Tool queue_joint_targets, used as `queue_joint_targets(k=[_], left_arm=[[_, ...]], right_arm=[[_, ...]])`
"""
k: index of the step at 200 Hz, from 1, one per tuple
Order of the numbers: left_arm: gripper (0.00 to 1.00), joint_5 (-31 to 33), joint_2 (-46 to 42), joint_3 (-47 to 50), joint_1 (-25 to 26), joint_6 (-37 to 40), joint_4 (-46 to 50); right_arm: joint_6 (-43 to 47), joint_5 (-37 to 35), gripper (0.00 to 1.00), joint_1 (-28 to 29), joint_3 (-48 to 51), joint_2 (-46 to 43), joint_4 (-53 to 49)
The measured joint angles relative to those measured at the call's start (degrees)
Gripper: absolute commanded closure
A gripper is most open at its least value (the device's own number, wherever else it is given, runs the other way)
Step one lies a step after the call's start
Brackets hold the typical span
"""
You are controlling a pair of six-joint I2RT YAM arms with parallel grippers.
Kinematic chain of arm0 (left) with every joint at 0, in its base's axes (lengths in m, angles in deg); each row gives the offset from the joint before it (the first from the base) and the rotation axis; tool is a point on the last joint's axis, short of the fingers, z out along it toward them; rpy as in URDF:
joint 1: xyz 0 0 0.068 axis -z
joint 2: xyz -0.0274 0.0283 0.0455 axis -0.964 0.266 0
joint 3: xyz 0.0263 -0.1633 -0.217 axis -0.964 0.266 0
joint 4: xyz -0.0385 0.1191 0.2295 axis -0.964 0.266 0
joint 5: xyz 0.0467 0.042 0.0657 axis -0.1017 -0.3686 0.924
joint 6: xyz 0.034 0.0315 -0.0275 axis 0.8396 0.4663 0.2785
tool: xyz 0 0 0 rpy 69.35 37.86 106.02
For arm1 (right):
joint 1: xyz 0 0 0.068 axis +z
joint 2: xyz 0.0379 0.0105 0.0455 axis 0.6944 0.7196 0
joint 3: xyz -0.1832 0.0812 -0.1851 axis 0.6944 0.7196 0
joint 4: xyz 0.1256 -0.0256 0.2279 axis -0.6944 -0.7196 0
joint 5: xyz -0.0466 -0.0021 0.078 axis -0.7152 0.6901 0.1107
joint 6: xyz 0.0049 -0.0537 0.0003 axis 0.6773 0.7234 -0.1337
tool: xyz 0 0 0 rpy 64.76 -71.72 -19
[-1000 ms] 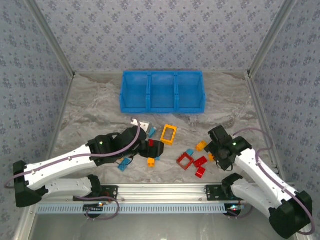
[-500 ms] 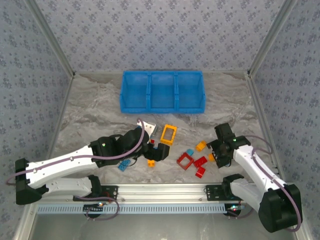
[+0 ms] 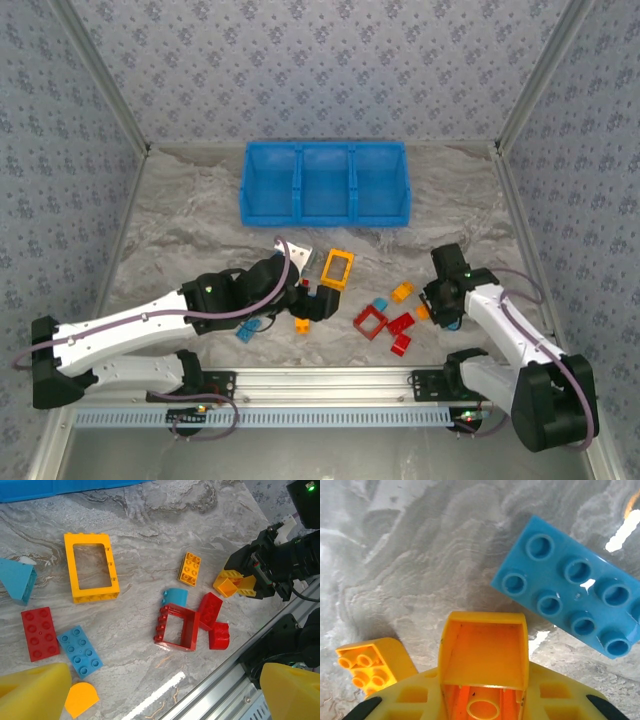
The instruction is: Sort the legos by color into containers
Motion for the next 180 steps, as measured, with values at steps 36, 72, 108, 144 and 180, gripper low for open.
queue_joint_targets(k=[36,72,108,144,180], left_arm=[[0.02,3.8,0.3,-3.3,0.0,0.0,1.6],[0.02,8.9,2.6,-10.2,-0.5,0.0,1.8],[0.02,10.3,6.4,-14.4,-3.5,0.0,1.9],[0.02,10.5,7.3,-14.6,-4.2,-0.5,3.0],[0.02,10.6,7.2,-14.4,-4.2,-1.6,3.2]], right_arm=[[5.9,-8.7,0.70,10.7,-10.9,-0.6,-1.9],[19.7,-15.3,0.69,16.8,-33.0,13.8,-0.1],[32.8,-16.3,0.69,14.2,-51.2,35.2,2.6],[39.9,-14.8,0.67,9.1,-64.7,52.7,1.8],[43.1,-12.1,0.63,5.5,-74.0,64.4,-0.3]])
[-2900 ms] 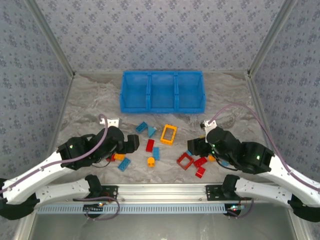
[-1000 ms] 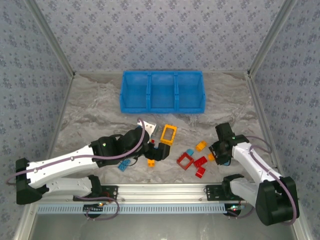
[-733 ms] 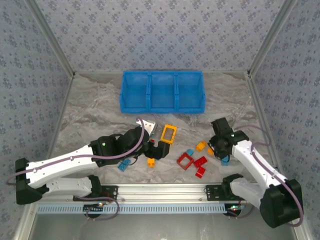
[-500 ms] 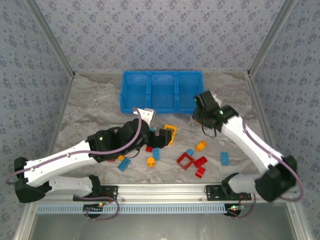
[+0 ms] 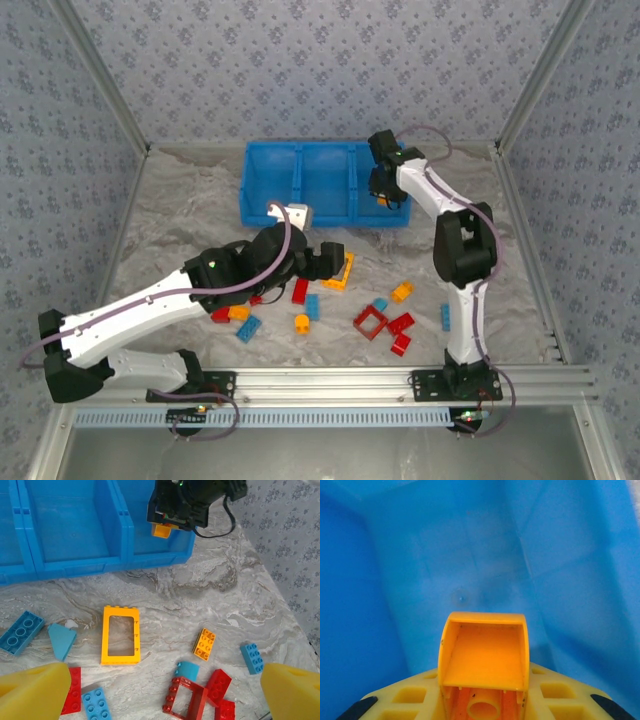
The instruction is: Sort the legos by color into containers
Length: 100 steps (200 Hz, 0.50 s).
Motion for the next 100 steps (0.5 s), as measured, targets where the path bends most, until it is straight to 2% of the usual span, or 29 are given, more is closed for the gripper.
queue_joint_targets(k=[31,64,100], left_arm=[[0.02,0.0,-0.1,0.2,0.0,-0.4,0.4],[0.02,0.0,-0.1,0.2,0.0,-0.6,1.5],[0.02,0.0,-0.5,0.6,0.0,-1.2,1.6]], right_arm=[[1.8,1.1,0.56,-0.4,-5.0,5.8,-2.5],[2.1,1.8,0.45,-0.3,-6.3,6.8,-4.5],[2.2,1.6,0.43,-0.3,-6.7,5.6,-6.0]])
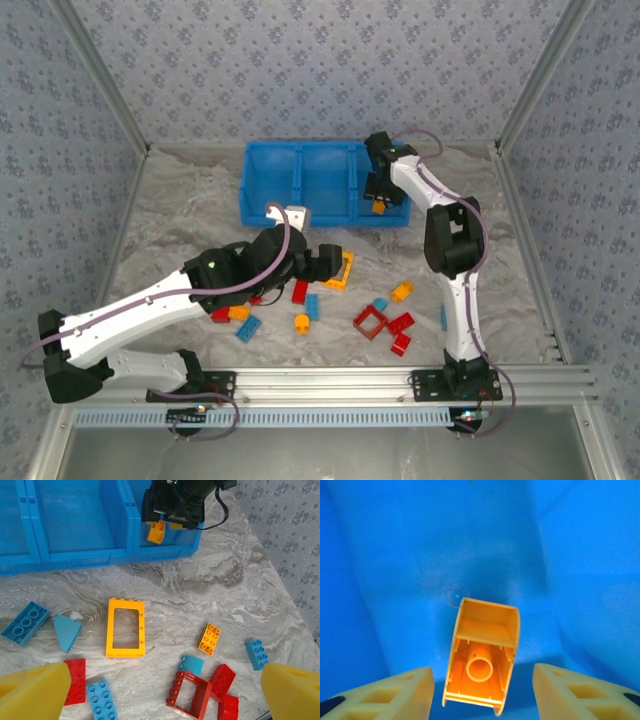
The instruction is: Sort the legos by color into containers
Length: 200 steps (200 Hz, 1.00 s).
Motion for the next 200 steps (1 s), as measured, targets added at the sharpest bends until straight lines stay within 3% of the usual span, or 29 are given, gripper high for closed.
queue_joint_targets(k=[33,62,103,151,175,200], left_arm=[[0.02,0.2,-0.9,1.6,0.0,-0.3,-0.1],[0.02,0.2,-0.9,3.6,-0.8,-0.2,-0.6],[0.02,-1.9,-0.9,7.0,-3.0,2.3,-2.6],[0.02,-4.6,-2.0,7.8,-5.7,3.7,-0.7],[0.02,-4.3,-4.7,9.5,-9.7,0.3,5.0],[0.02,-3.9,-8.2,14.7,-16.3,-6.4,11.4]], right_arm=[[0.5,-0.4,0.41,0.1,2.9,-9.9,-1.3],[1.0,-1.1,0.41,-0.2,7.1,-25.4,-1.2],[0.7,-1.9,0.42,-1.3,22.2,-47.1,-1.9],[-0.2,3.8,0.40,-1.3,39.3,-58.7,-3.4],[1.2,10.7,0.40,2.1,45.9,-63.4,-1.3],[3.3,14.5,0.39,12.0,48.7,-65.5,1.2]])
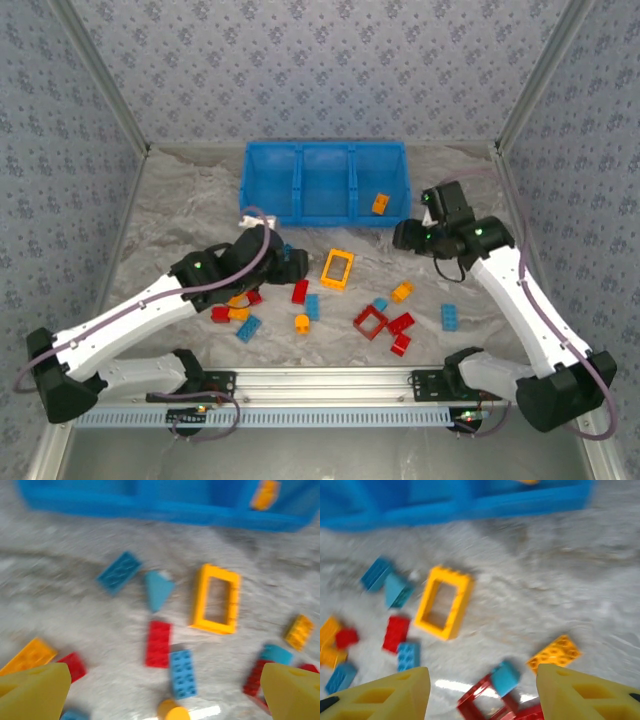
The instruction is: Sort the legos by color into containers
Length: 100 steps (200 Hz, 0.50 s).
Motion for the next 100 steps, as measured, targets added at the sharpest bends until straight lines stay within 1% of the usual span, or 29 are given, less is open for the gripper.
queue_joint_targets(k=[22,39,70,100], left_arm=[[0.02,0.0,-2.5,7.0,-5.7,-8.0,4.6],[0.02,0.0,-4.0,12.1,-7.9,-14.3,6.5],[0.02,-0.9,-8.8,20.6,-12.8,-26.9,6.7],[0.07,-1.2,-13.6,23.5,-15.0,-40.5,7.1]], right_arm=[[0.7,1.4,0.39,7.9,0.9,-0.1,2.3],[0.7,1.4,0.39,12.0,1.6,-0.2,4.0],[-0.3,0.1,0.39,18.0,2.5,-0.2,6.3],[-1.2,-1.0,0.39,22.1,3.5,-0.3,8.0]])
